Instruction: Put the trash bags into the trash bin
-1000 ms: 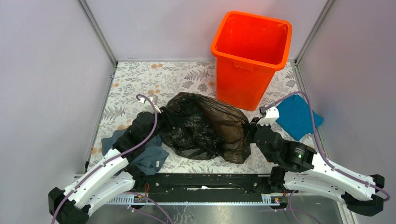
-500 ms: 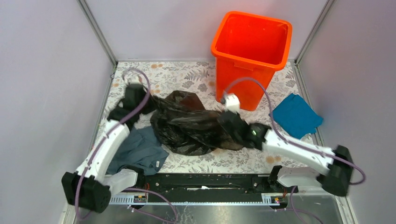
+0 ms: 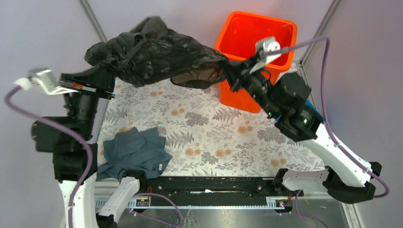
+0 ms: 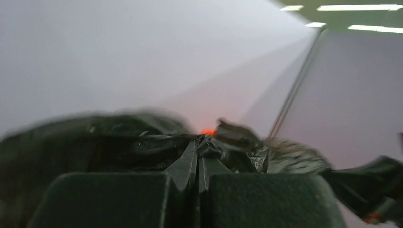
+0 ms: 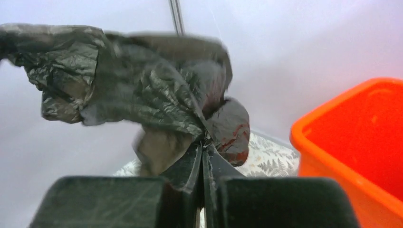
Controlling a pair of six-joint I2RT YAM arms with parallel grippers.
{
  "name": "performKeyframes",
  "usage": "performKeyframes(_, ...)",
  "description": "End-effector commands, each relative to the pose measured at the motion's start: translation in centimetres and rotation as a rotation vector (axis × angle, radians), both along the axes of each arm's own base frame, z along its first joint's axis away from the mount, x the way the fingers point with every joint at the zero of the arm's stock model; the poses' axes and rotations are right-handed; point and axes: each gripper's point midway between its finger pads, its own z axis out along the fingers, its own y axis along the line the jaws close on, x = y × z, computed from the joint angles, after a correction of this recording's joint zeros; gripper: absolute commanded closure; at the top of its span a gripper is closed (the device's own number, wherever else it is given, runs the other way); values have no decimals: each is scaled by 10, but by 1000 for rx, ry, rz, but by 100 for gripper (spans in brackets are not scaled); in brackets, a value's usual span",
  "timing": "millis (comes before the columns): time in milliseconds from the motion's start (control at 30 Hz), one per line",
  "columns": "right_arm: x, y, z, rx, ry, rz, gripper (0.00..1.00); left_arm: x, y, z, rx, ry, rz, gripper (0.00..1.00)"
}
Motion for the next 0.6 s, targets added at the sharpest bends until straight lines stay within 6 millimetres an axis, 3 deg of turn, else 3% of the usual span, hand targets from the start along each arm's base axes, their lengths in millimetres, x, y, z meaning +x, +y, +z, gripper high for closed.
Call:
performKeyframes(0,19,20,-139,-227,93,-5,100,114,21,-250,82,703,180,100)
performKeyframes(33,23,16,-177,-277,176,-43,100,116,25,-303,102,855,205,100)
performKeyframes(100,19,2,-254,-372,374,-103,100,95,1,-374,146,1017,48,100)
performKeyframes(167,-7,-5,-323,-440,571,-62,100,65,-5,-429,118,1123,-2,100)
performKeyframes(233,-35,-6,-366,-429,683,22,100,46,-1,-441,49,1129,37,100)
performKeyframes(300,-47,-10,-382,-390,716,49,100,40,-9,-412,26,1039,5,100)
performKeyframes(367,-41,-14,-367,-375,672,23,100,44,-11,-371,-13,946,-5,100)
performKeyframes(467,-14,-12,-298,-387,498,-26,100,56,-11,-287,-29,806,-6,100)
performKeyframes(567,5,-4,-206,-344,341,-45,100,55,-11,-178,-41,600,-18,100)
